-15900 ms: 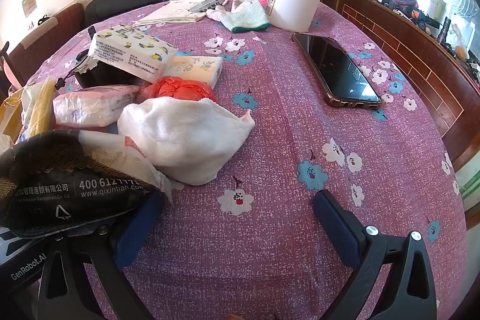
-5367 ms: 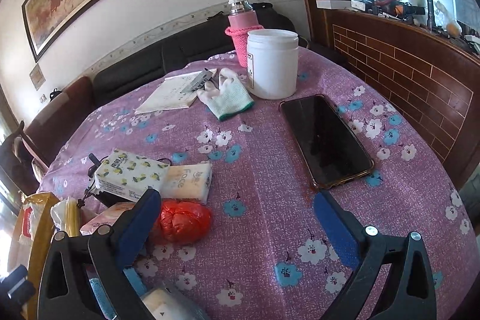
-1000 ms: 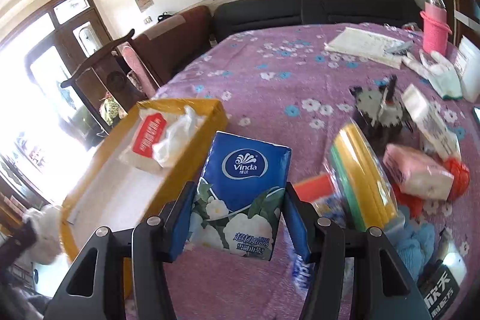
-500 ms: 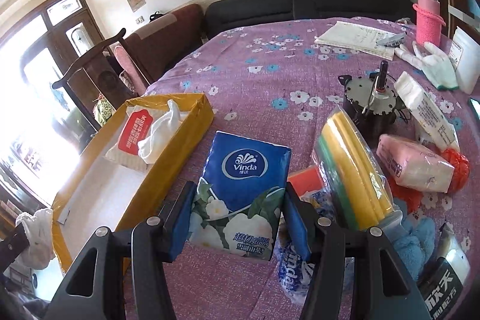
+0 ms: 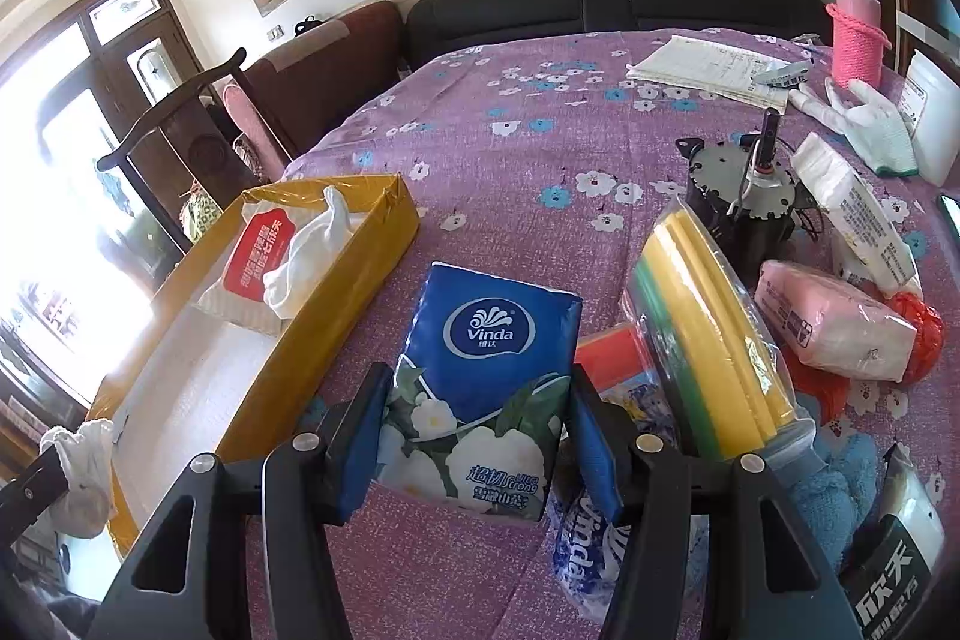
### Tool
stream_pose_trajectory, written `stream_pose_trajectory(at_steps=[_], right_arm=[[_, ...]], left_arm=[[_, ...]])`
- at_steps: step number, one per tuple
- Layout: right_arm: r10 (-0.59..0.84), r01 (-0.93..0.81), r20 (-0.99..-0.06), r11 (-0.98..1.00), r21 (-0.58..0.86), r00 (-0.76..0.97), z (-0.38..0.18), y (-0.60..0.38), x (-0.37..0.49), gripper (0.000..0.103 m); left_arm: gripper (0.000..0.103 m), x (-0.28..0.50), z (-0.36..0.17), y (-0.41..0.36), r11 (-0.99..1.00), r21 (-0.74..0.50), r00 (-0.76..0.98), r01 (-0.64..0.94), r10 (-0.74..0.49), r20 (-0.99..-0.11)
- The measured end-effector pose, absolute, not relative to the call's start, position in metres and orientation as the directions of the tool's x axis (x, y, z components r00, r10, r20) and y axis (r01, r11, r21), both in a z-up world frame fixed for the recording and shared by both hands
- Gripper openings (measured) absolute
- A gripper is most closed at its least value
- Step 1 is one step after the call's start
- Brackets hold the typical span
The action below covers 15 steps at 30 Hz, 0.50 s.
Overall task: Organize soft objects
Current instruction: 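Hold the white cloth over the tray with the left gripper and lower it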
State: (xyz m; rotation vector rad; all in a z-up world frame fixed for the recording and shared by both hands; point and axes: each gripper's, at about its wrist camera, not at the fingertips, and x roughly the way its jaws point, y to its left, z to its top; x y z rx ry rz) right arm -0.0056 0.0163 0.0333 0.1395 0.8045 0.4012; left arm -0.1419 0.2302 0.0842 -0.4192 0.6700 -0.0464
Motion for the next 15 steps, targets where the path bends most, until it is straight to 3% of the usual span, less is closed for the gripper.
stream_pose_trajectory(at_steps=[15], right_arm=[[0.384,-0.288,-0.669,0.923,0.255,0.637,0.031,0.015,-0.006,0.061]], left_arm=[[0.015,-0.14,0.084,0.241,0.91,-0.405,0.786,-0.093,-0.183,-0.591]])
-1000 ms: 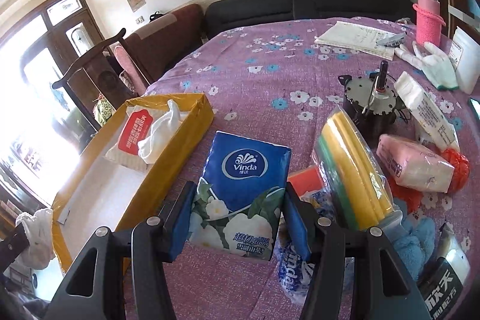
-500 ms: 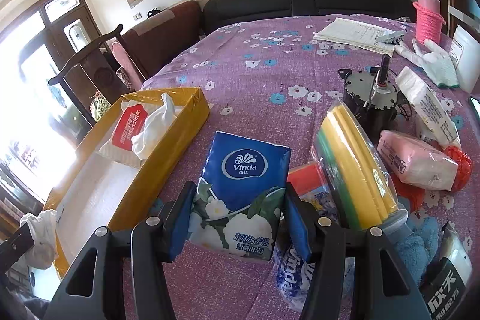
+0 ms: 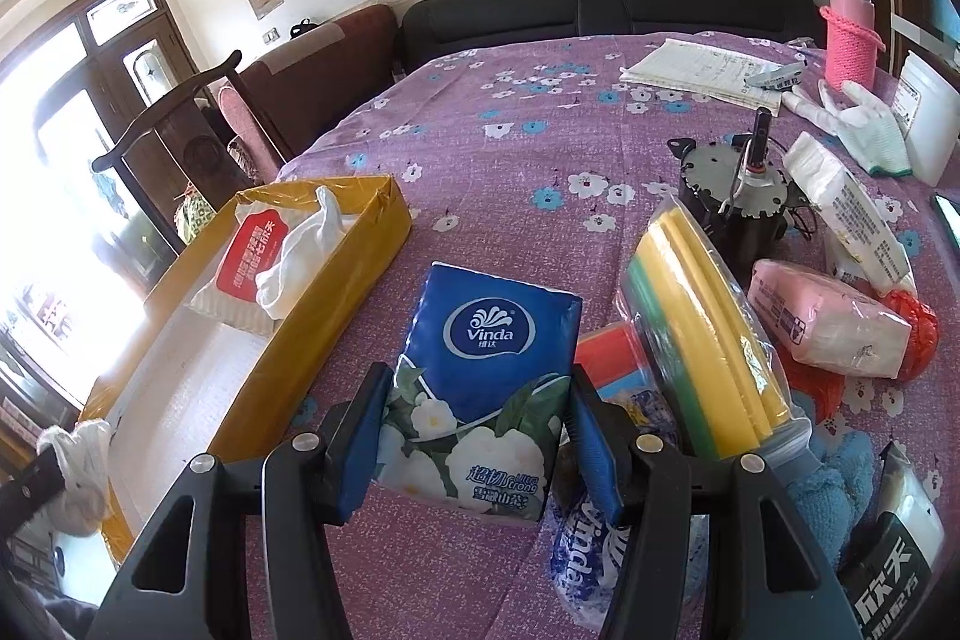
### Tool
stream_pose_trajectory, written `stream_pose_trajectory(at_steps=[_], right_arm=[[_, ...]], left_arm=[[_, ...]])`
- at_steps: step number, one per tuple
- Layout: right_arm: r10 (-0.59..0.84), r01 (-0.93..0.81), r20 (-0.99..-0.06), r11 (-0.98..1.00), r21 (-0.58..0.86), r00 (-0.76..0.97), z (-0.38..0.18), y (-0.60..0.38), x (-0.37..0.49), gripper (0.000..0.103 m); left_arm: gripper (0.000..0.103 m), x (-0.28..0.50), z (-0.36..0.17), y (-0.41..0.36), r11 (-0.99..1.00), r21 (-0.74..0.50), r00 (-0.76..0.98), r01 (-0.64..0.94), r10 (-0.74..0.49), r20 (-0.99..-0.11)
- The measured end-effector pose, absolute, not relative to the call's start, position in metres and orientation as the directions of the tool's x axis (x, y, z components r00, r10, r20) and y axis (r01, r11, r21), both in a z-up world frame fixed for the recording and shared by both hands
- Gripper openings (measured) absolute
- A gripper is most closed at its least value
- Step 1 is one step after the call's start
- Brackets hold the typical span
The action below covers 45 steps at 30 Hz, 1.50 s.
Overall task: Organize soft objects
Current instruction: 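Hold the white cloth over the tray with the left gripper and lower it, then lower the blue tissue pack into the tray and open the right gripper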
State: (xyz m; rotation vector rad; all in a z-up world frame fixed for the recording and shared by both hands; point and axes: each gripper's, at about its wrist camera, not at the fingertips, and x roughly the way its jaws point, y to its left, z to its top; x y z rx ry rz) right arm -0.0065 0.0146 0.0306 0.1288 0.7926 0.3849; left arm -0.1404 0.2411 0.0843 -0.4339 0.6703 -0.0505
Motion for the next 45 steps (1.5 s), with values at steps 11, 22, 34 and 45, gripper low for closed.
stream_pose_trajectory(at_steps=[11,22,34,45], right_arm=[[0.442,-0.369,-0.663,0.892,0.259,0.604,0.07,0.034,-0.013,0.061],[0.486,-0.501,-0.729,0.835,0.226,0.481,0.075,0.138,0.01,0.062],[0.518,-0.587,-0.831,0.743,0.321,0.203,0.034,0.277,0.075,0.064],[0.836,-0.421,-0.496,0.547,0.724,0.233,0.101,0.123,0.061,0.086]], left_arm=[[0.016,-0.048,0.109,0.305,0.959,-0.247,0.763,-0.141,-0.054,-0.644],[0.052,0.056,0.074,0.374,0.912,-0.326,0.7,-0.251,-0.062,-0.711],[0.081,-0.098,0.126,0.382,0.898,-0.38,0.858,-0.222,-0.006,-0.514],[0.081,-0.119,0.085,0.404,0.659,-0.712,0.817,-0.242,-0.258,-0.516]])
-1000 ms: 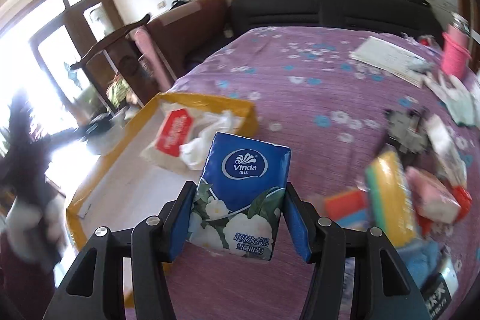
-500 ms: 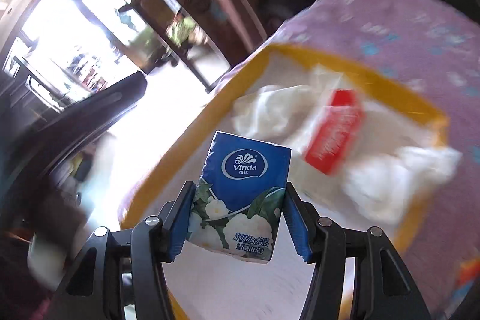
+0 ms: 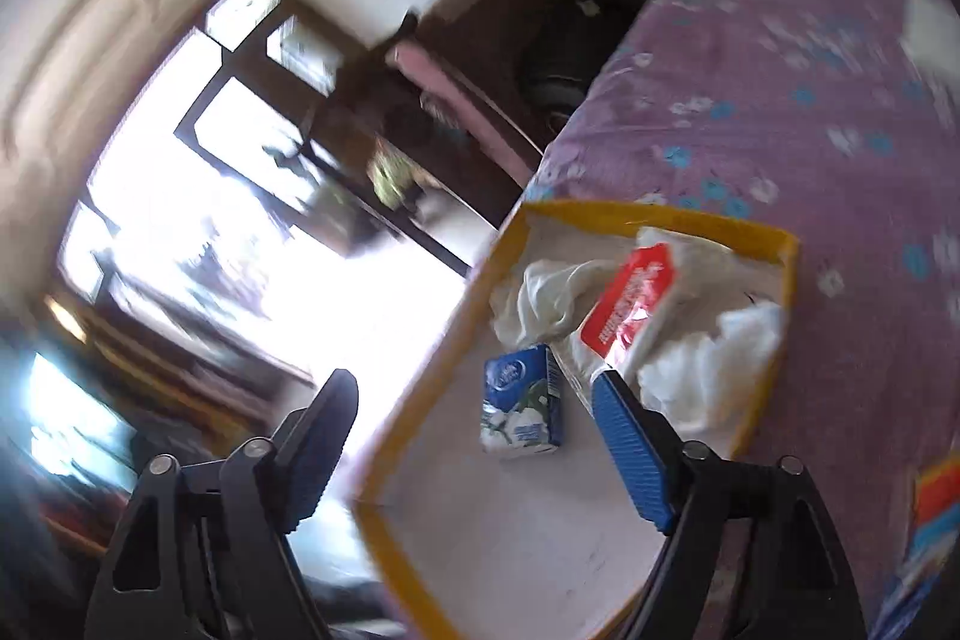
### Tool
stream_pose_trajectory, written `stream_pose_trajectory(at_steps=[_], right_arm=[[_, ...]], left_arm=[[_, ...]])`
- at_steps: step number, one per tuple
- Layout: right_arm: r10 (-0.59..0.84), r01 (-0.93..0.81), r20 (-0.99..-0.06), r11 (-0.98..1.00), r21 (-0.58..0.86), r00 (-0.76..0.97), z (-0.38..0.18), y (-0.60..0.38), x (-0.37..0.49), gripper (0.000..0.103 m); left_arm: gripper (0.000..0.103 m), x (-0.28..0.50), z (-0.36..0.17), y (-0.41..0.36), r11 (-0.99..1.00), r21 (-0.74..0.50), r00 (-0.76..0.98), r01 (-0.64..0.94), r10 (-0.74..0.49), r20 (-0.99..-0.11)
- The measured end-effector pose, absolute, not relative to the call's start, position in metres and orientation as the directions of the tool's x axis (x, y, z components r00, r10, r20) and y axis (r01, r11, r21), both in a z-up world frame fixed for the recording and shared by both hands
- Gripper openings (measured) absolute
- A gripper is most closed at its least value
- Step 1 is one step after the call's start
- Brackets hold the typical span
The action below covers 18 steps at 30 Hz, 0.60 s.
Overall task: Organize soft objects
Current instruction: 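Lower the blue tissue pack into the tray and open the right gripper, then move both grippers back over the remaining pile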
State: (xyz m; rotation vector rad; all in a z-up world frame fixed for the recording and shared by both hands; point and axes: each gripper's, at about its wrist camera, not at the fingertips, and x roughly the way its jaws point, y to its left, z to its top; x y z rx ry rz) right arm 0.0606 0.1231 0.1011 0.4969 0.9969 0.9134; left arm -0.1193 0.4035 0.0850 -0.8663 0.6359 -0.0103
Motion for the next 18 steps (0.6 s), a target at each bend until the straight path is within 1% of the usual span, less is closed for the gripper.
stream_pose_trajectory(at_steps=[1,3,6,14,18], right_arm=[[0.862,-0.376,-0.455,0.507,0.776,0.224,0.101,0.104,0.065,0.086],[0.871,-0.338,-0.424,0.488,0.805,0.246,0.103,0.073,0.066,0.086],[0.857,-0.329,-0.416,0.504,0.798,0.304,0.105,0.032,0.055,0.087],[0.855,-0.268,-0.405,0.493,0.828,0.323,0.076,-0.029,0.029,0.088],[0.852,-0.226,-0.406,0.489,0.843,0.33,0.062,-0.056,0.032,0.088]], left_arm=[[0.081,-0.122,0.084,0.403,0.638,-0.731,0.816,-0.241,-0.274,-0.509],[0.081,-0.127,0.088,0.392,0.636,-0.735,0.818,-0.233,-0.28,-0.502],[0.081,-0.131,0.097,0.372,0.658,-0.72,0.817,-0.221,-0.278,-0.505],[0.081,-0.122,0.109,0.312,0.731,-0.662,0.783,-0.164,-0.312,-0.538],[0.081,-0.115,0.107,0.291,0.749,-0.647,0.76,-0.144,-0.335,-0.558]])
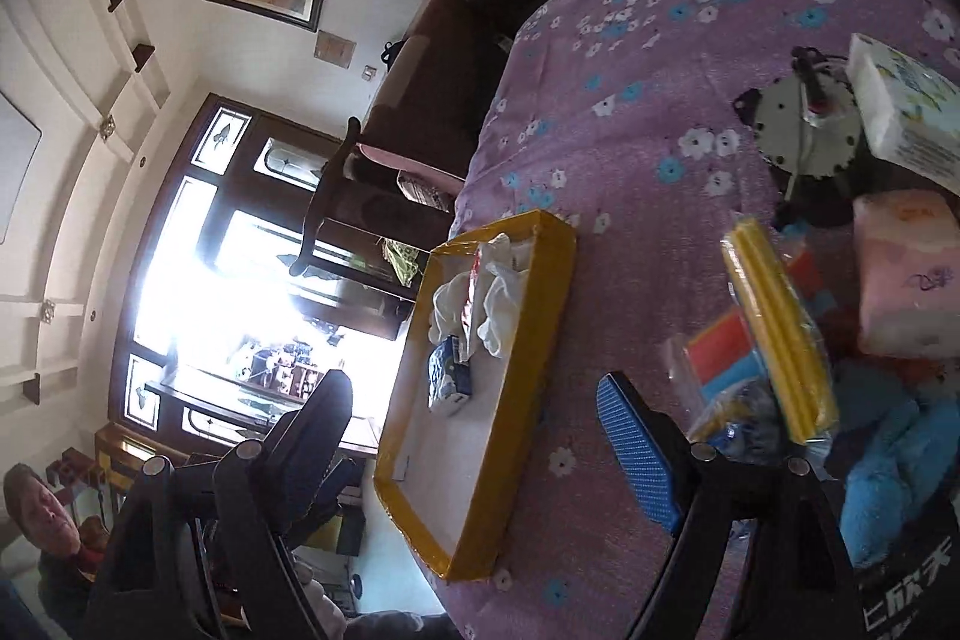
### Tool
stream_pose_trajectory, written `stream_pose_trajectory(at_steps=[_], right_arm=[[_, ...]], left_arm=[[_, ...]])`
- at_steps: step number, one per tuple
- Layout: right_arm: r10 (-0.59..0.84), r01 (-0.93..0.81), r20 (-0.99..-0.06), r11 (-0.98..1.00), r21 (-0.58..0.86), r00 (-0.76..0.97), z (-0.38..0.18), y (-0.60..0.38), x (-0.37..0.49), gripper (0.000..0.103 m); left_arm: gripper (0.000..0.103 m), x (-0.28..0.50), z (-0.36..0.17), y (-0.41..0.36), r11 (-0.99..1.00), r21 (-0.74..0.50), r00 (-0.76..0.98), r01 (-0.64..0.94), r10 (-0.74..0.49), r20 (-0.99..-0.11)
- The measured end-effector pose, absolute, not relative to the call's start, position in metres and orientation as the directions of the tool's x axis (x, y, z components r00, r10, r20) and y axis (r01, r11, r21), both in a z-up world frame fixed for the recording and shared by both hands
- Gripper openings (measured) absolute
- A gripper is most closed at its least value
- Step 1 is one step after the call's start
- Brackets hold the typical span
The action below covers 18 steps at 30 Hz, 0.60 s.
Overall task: Organize soft objects
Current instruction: 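Move both grippers back over the remaining pile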
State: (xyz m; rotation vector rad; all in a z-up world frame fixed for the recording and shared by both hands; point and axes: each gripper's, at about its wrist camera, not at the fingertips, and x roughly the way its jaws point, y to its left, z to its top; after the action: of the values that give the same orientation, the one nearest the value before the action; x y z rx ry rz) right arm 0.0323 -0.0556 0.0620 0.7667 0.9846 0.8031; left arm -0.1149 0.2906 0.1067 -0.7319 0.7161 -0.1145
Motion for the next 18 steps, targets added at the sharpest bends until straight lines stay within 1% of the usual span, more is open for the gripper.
stream_pose_trajectory(at_steps=[6,11,14,18], right_arm=[[0.842,-0.205,-0.404,0.493,0.845,0.357,0.059,-0.09,0.028,0.088],[0.787,-0.222,-0.439,0.566,0.794,0.434,0.06,-0.119,0.017,0.088],[0.698,-0.21,-0.485,0.66,0.722,0.527,0.058,-0.141,0.012,0.089],[0.519,-0.141,-0.558,0.801,0.582,0.648,0.051,-0.166,0.017,0.089]], left_arm=[[0.081,-0.105,0.101,0.261,0.783,-0.612,0.73,-0.108,-0.356,-0.584],[0.081,-0.092,0.099,0.217,0.835,-0.55,0.691,-0.034,-0.378,-0.617],[0.081,-0.082,0.093,0.18,0.885,-0.465,0.652,0.023,-0.366,-0.664],[0.081,-0.066,0.079,0.13,0.942,-0.318,0.602,0.105,-0.315,-0.733]])
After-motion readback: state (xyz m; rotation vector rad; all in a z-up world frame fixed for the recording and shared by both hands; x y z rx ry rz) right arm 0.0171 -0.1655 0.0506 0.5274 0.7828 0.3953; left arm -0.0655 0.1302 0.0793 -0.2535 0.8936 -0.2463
